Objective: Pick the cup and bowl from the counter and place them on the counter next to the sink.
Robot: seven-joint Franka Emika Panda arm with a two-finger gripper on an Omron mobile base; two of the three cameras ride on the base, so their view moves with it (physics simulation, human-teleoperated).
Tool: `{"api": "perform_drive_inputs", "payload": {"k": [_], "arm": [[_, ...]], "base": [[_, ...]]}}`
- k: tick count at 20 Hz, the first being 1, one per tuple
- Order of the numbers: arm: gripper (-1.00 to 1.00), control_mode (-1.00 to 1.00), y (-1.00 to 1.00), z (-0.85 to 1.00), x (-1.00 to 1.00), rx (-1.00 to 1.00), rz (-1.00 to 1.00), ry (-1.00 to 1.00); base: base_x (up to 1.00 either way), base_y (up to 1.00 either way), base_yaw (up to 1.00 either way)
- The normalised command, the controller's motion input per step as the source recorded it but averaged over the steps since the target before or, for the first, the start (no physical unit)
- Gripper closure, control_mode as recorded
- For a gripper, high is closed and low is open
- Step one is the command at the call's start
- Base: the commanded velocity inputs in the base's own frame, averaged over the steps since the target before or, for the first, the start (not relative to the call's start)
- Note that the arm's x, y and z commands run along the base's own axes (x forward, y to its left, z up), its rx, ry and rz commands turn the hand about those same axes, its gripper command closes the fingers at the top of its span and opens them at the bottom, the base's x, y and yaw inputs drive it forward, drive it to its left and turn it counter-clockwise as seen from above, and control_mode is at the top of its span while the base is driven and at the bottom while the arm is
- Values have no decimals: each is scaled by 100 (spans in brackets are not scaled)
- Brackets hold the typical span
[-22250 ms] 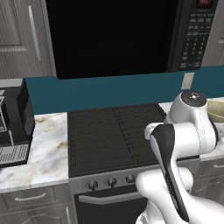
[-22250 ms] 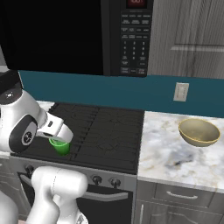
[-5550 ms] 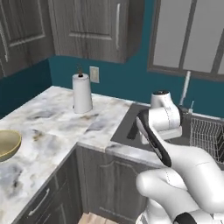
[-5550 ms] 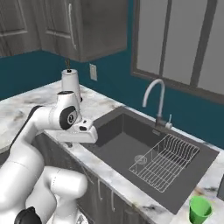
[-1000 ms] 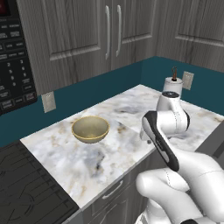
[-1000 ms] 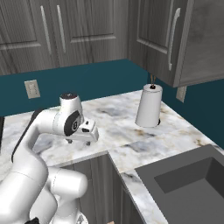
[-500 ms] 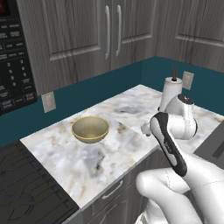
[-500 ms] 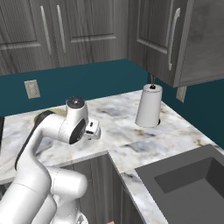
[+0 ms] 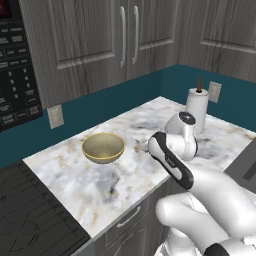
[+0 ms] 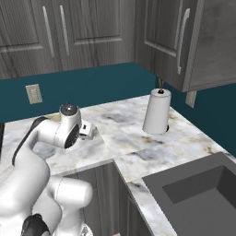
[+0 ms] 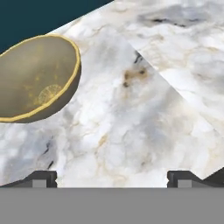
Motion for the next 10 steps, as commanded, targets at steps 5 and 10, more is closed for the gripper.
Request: {"api": "perform_drive_inputs", "payload": {"k": [5, 10], "arm": [[-100, -100, 24, 0, 43, 0, -5, 16], [-100, -100, 0, 1, 21, 0, -14, 15]], "base": [[0, 0, 0], [0, 0, 0]]}}
